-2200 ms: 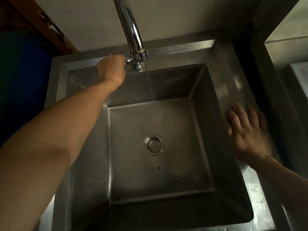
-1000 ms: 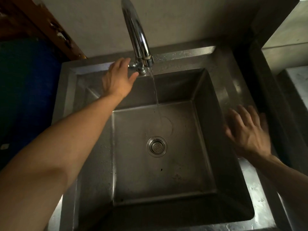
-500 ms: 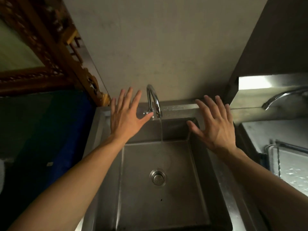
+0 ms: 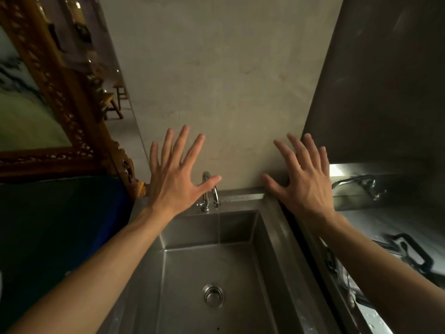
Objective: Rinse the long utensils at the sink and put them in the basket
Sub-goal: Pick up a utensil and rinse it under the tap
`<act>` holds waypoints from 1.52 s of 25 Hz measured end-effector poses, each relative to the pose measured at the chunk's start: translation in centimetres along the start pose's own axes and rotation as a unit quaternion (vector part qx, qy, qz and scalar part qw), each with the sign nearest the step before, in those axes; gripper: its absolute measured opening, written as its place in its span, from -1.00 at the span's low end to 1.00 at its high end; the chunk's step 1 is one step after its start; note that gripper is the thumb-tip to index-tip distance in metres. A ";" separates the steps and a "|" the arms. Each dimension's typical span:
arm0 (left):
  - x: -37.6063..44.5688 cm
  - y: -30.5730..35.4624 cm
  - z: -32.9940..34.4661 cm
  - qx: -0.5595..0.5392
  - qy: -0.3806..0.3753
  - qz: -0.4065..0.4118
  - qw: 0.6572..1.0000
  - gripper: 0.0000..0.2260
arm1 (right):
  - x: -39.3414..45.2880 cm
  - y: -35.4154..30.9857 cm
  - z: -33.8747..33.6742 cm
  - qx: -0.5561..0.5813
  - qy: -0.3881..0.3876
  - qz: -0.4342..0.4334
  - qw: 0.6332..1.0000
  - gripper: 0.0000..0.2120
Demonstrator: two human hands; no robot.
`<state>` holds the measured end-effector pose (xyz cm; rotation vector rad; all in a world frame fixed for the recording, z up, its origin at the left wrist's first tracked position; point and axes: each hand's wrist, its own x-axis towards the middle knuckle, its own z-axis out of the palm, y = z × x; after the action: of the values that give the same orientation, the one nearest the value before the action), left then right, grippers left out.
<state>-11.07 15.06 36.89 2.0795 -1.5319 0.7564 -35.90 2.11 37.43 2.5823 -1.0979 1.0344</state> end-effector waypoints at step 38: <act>-1.4 31.5 11.4 -0.245 -0.117 0.168 0.948 -0.31 | -17.3 22.0 -6.8 -0.104 0.001 0.238 0.966 -0.44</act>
<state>-39.70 -0.23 28.38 1.5991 -1.9933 0.1957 -63.14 -1.07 28.61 2.2012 -1.7755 0.9396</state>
